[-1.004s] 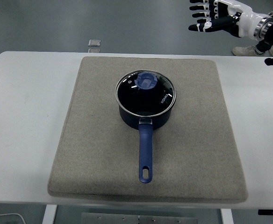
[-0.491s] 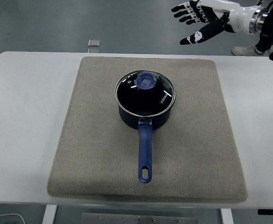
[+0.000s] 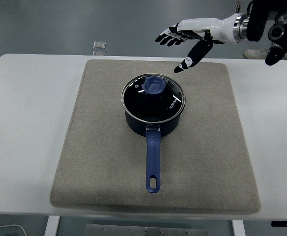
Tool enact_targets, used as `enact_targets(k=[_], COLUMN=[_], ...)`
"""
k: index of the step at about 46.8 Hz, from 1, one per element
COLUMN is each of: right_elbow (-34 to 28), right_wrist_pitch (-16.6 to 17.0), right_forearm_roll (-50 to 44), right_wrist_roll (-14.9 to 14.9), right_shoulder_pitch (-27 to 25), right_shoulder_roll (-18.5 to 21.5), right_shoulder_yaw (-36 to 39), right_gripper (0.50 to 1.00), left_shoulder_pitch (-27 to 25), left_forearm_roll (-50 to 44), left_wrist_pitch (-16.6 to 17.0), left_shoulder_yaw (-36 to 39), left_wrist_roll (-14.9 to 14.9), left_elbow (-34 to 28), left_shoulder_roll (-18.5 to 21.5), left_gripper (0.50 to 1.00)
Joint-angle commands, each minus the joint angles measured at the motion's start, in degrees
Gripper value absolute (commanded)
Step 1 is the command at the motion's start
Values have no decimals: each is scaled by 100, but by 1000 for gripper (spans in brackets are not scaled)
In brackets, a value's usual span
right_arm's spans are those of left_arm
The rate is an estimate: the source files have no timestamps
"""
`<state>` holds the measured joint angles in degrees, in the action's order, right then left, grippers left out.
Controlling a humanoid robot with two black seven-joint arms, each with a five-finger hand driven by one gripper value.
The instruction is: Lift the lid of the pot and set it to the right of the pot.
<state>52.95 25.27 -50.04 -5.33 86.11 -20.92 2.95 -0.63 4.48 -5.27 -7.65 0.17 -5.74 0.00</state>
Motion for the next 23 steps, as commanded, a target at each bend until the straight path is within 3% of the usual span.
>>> enact_targets(k=[1,23], right_elbow=[110,286], right_wrist_pitch=[5,22], right_forearm_roll=[-181,-717], right_wrist_roll=[-3,6], right_shoulder_pitch=[11,2], right_shoulder_roll=[97,431], right_shoulder_yaw=[-22,-277], right_gripper=[919,919], left_shoulder_pitch=[1,1], left_forearm_roll=[0,0], left_wrist_pitch=[0,0], left_shoulder_yaw=[0,0], left_wrist_roll=[0,0], left_elbow=[3,3], left_shoulder_roll=[0,0], left_gripper=[1000,1000])
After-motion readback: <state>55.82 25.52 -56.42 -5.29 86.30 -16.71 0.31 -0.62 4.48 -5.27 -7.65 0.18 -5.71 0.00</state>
